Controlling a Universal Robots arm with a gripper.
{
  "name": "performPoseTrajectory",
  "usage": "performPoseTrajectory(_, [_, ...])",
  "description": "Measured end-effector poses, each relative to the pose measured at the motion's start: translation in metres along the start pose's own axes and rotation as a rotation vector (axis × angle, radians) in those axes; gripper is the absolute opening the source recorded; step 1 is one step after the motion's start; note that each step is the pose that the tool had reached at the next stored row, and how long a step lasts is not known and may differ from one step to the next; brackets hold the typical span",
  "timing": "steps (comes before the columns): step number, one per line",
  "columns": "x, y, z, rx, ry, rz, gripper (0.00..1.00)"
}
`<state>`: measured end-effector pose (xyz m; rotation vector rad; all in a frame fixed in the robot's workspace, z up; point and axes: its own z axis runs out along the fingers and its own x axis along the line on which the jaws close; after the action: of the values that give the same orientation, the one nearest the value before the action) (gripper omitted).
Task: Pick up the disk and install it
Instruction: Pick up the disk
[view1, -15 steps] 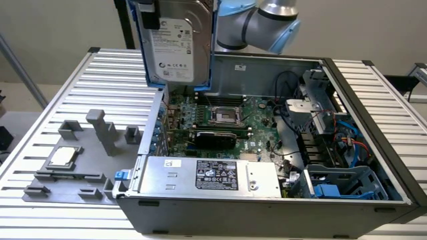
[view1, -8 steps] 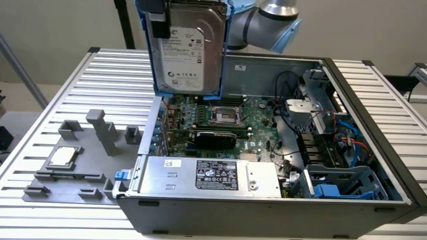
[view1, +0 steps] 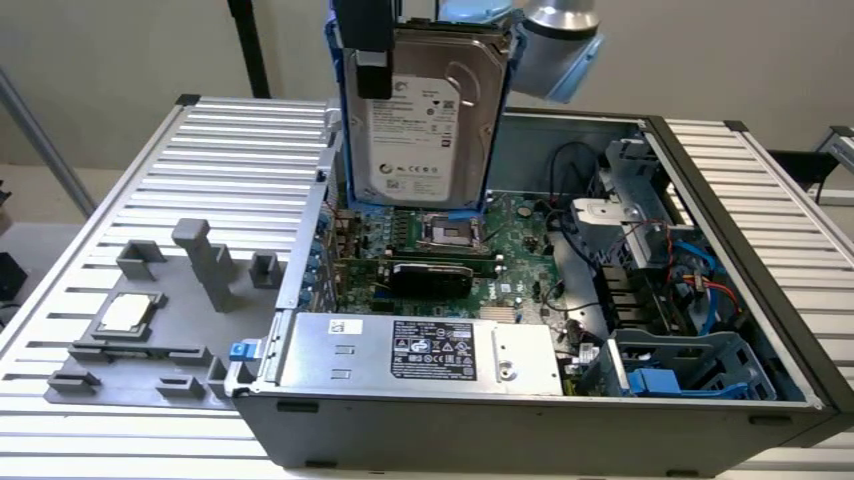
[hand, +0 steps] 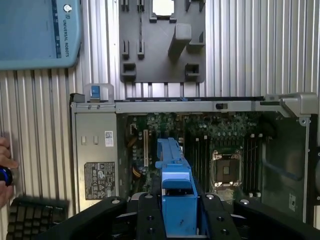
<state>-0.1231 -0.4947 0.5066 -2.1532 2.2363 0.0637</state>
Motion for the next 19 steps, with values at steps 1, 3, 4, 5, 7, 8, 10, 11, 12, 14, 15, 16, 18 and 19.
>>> performPoseTrajectory(1, [0.002,-0.0043,0.0006,0.0000,0.0000,0.000,0.33])
performPoseTrajectory(3, [0.005,-0.0137,0.0018,0.0000,-0.0001,0.000,0.33])
performPoseTrajectory(4, [0.006,-0.0183,0.0024,0.0000,-0.0001,0.000,0.33])
performPoseTrajectory(5, [0.008,-0.0228,0.0029,0.0001,-0.0001,0.000,0.33])
performPoseTrajectory(7, [0.011,-0.0320,0.0041,0.0001,-0.0002,0.000,0.33])
performPoseTrajectory(8, [0.012,-0.0366,0.0047,0.0001,-0.0002,0.000,0.33])
performPoseTrajectory(10, [0.015,-0.0461,0.0058,0.0001,-0.0002,0.000,0.33])
performPoseTrajectory(11, [0.016,-0.0507,0.0063,0.0001,-0.0001,0.000,0.33])
performPoseTrajectory(12, [0.017,-0.0552,0.0068,0.0000,-0.0001,0.000,0.33])
performPoseTrajectory(14, [0.020,-0.0644,0.0080,0.0001,-0.0002,0.000,0.33])
performPoseTrajectory(15, [0.021,-0.0690,0.0086,0.0000,-0.0001,0.000,0.33])
performPoseTrajectory(16, [0.022,-0.0735,0.0091,0.0000,0.0000,0.000,0.33])
performPoseTrajectory(18, [0.025,-0.0827,0.0104,0.0000,-0.0001,0.000,0.33])
performPoseTrajectory(19, [0.026,-0.0872,0.0109,0.0000,0.0000,0.000,0.33])
